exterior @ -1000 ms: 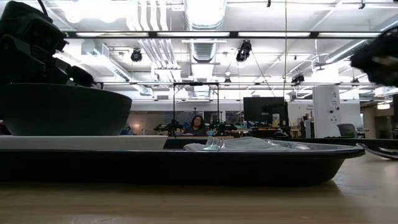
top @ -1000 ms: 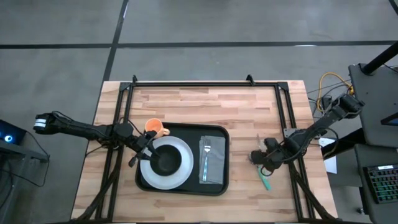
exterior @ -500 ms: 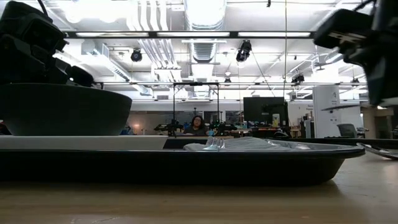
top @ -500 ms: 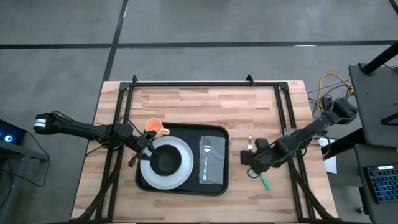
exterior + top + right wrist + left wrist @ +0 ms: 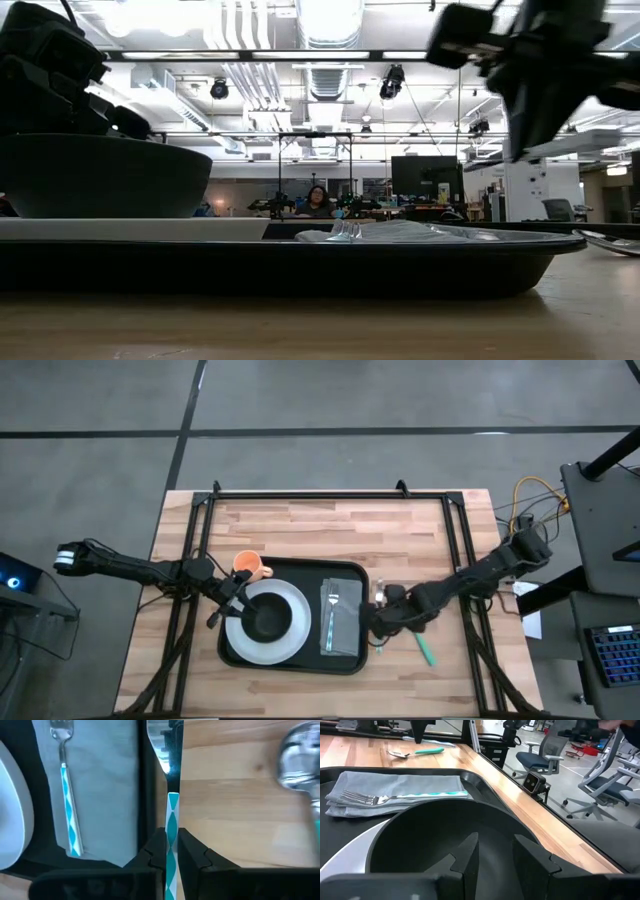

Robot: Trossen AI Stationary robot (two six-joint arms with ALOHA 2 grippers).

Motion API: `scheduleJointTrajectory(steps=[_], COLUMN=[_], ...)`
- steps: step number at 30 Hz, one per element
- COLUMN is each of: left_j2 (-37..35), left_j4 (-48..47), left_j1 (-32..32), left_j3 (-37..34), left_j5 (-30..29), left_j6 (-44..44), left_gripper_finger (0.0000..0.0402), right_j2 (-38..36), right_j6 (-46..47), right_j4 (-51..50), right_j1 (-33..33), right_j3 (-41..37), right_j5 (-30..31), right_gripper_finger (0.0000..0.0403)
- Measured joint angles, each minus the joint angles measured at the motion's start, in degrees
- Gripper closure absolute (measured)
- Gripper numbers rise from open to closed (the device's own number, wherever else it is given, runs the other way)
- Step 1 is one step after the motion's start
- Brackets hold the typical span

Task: Set up tray
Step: Put the knife on the right side of the napkin on the serving tray

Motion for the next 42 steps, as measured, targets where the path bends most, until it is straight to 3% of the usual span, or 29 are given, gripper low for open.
scheduleJointTrajectory(steps=[5, 11, 25, 42], left_j2=[0.0, 0.0, 0.1, 0.4], left_j4=[0.0, 0.0, 0.0, 0.0], left_j1=[0.0, 0.0, 0.0, 0.0], left_j3=[0.0, 0.0, 0.0, 0.0], left_j5=[0.0, 0.0, 0.0, 0.0], left_j6=[0.0, 0.0, 0.0, 0.0], left_gripper_finger=[0.0303, 0.0303, 0.0303, 0.0303], right_j2=[6.0, 10.9, 21.0, 22.1], right_j6=[-4.7, -7.9, -11.9, -13.3], right_j4=[-0.2, -0.1, 3.3, 2.6], right_j1=[-4.2, -7.7, -11.6, -12.9], right_j3=[5.7, 11.3, 17.6, 19.1], right_j5=[-3.9, -4.2, -7.8, -8.8], right_gripper_finger=[0.0390, 0.0390, 0.0390, 0.0390])
